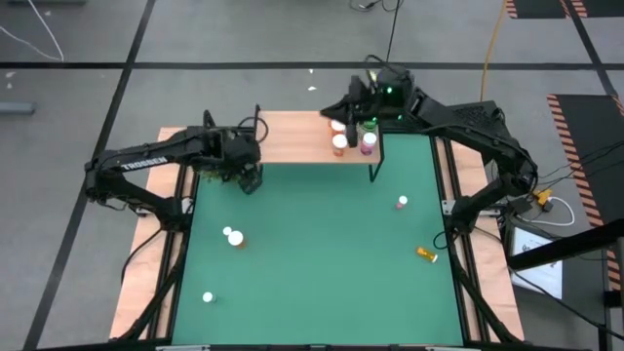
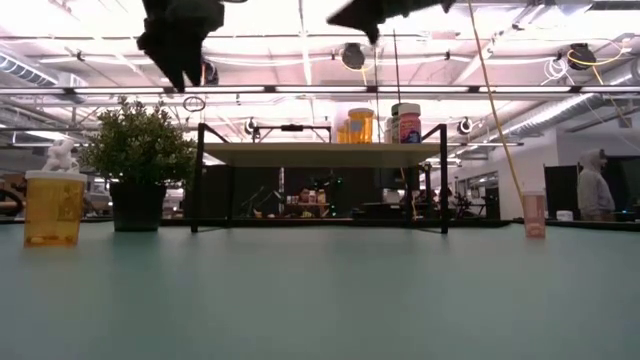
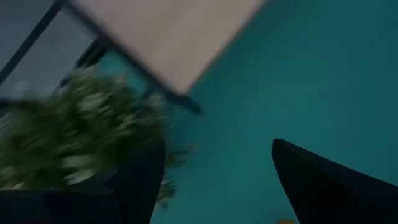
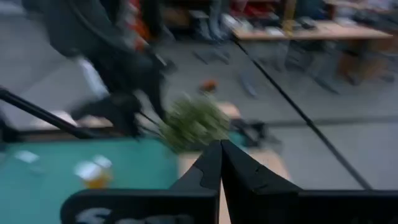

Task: Pick and place medicine bottles onto shelf by color
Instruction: Put the large orange medicine bottle on the shelf

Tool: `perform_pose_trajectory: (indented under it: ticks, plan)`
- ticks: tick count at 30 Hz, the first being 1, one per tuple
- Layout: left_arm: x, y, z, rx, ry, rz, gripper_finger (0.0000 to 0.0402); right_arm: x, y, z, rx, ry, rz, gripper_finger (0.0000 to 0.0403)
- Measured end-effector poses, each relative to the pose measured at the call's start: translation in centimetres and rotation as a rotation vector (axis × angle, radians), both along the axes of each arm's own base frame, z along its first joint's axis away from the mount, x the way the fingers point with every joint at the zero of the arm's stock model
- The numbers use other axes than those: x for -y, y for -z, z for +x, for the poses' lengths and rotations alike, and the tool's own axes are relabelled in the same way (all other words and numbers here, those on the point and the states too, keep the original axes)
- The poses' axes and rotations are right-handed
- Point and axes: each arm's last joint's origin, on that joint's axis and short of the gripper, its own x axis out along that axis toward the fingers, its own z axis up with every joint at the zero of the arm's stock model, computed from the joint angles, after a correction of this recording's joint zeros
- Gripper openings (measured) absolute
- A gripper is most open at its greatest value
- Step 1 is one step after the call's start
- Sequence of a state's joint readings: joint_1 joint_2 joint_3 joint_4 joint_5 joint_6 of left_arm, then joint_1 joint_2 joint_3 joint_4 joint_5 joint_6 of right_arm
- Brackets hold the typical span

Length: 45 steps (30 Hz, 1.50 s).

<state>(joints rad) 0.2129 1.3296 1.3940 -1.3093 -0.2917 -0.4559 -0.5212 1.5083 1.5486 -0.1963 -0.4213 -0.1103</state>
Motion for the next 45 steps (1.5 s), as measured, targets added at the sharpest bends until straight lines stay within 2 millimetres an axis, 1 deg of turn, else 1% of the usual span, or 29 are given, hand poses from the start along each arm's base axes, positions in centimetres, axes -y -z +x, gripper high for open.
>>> perform_pose_trajectory:
  ticks: [3, 7, 11, 13, 15, 19, 22, 24, 26, 30, 36, 39, 41, 43, 45]
  plan:
    - [1.5, 0.4, 0.9, 0.031, 0.104, 0.017, 0.0296, -2.0, 0.1, 2.1, 0.048, -0.034, 0.01, 0.0]
    - [2.9, 1.6, 1.8, 0.077, 0.195, 0.032, 0.0296, -4.4, 1.3, 4.2, 0.014, -0.06, 0.001, 0.0]
    - [4.0, 3.8, 2.0, 0.065, 0.167, -0.01, 0.0296, -6.8, 2.3, 6.2, 0.021, -0.102, 0.054, 0.0]
    - [4.6, 4.7, 1.9, 0.058, 0.141, -0.078, 0.0296, -8.2, 2.9, 7.1, 0.009, -0.111, 0.079, 0.0]
    - [5.4, 5.8, 1.8, 0.047, 0.155, -0.147, 0.0296, -9.5, 3.5, 8.0, 0.006, -0.113, 0.072, 0.0]
    - [7.7, 8.2, 1.1, -0.038, 0.271, -0.18, 0.0296, -11.3, 4.8, 8.8, -0.057, -0.076, 0.058, 0.0]
    - [9.1, 10.5, 0.2, -0.115, 0.37, -0.203, 0.0296, -12.1, 6.0, 8.7, -0.182, -0.014, 0.078, 0.0]
    - [9.7, 11.7, -0.4, -0.154, 0.391, -0.229, 0.0296, -12.5, 6.7, 8.5, -0.244, 0.032, 0.09, 0.0]
    - [10.2, 12.4, -0.9, -0.181, 0.399, -0.255, 0.0296, -12.9, 7.0, 8.3, -0.282, 0.069, 0.094, 0.0]
    - [11.3, 12.6, -1.2, -0.184, 0.438, -0.29, 0.0296, -13.8, 7.1, 8.4, -0.282, 0.098, 0.119, 0.0]
    - [12.8, 12.5, -0.9, -0.126, 0.516, -0.323, 0.0296, -15.0, 7.2, 8.4, -0.263, 0.187, 0.172, 0.0]
    - [13.4, 12.5, -1.1, -0.129, 0.551, -0.341, 0.0296, -15.7, 7.7, 8.6, -0.208, 0.209, 0.239, 0.0]
    - [13.6, 12.5, -1.2, -0.141, 0.585, -0.389, 0.0296, -16.4, 8.3, 8.8, -0.156, 0.192, 0.278, 0.0]
    - [13.7, 12.5, -1.4, -0.164, 0.602, -0.431, 0.0296, -17.1, 8.9, 8.9, -0.1, 0.173, 0.307, 0.0001]
    - [13.6, 12.4, -1.8, -0.191, 0.611, -0.434, 0.0296, -17.7, 9.6, 8.9, -0.053, 0.157, 0.337, 0.0003]
